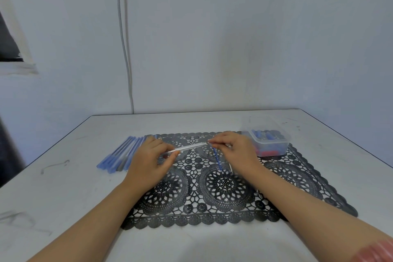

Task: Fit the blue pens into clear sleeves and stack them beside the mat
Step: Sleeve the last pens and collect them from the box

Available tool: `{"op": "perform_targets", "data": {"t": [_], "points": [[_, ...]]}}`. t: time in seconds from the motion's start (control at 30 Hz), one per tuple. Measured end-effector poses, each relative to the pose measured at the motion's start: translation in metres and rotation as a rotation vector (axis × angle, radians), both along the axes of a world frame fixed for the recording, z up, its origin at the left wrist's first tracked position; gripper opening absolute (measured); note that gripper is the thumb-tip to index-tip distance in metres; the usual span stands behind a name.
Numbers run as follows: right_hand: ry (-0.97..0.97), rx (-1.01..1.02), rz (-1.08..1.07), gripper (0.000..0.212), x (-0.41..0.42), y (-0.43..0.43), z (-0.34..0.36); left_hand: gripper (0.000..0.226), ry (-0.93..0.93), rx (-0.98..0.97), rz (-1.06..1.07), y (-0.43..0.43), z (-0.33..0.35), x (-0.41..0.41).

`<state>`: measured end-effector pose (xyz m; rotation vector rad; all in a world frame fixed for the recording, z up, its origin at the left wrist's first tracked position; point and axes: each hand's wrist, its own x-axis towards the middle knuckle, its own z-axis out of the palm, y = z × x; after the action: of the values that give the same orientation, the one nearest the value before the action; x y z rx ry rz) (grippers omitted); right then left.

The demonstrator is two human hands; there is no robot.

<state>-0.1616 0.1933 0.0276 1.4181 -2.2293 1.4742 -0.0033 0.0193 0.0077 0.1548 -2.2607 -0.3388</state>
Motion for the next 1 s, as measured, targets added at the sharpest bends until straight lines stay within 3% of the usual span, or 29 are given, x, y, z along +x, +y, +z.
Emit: {"op": "perform_targets", "data": {"t": [0.2, 0.7, 0.83, 1.0], "points": [[-0.247, -0.14, 0.064, 0.02, 0.0057, 0.0008, 0.002, 0.028, 0.003, 0.0, -0.025, 0.0, -0.0004, -0.0004], [-0.346, -0.147, 0.173, 0.022, 0.0078, -0.0005, 0.0002, 0.029, 0.003, -0.007, -0.031, 0.0006, -0.0015, -0.0016], [-0.308, -0.147, 0.198, 0.029, 0.0084, 0.0004, -0.0002, 0.03, 0.011, -0.008, -0.045, 0.0002, -0.0004, -0.0027], [-0.125, -0.105, 0.189, 0.035, 0.0098, 0.0026, -0.0009, 0.034, 0.009, -0.038, -0.054, -0.0012, 0.0003, -0.0009]]}}
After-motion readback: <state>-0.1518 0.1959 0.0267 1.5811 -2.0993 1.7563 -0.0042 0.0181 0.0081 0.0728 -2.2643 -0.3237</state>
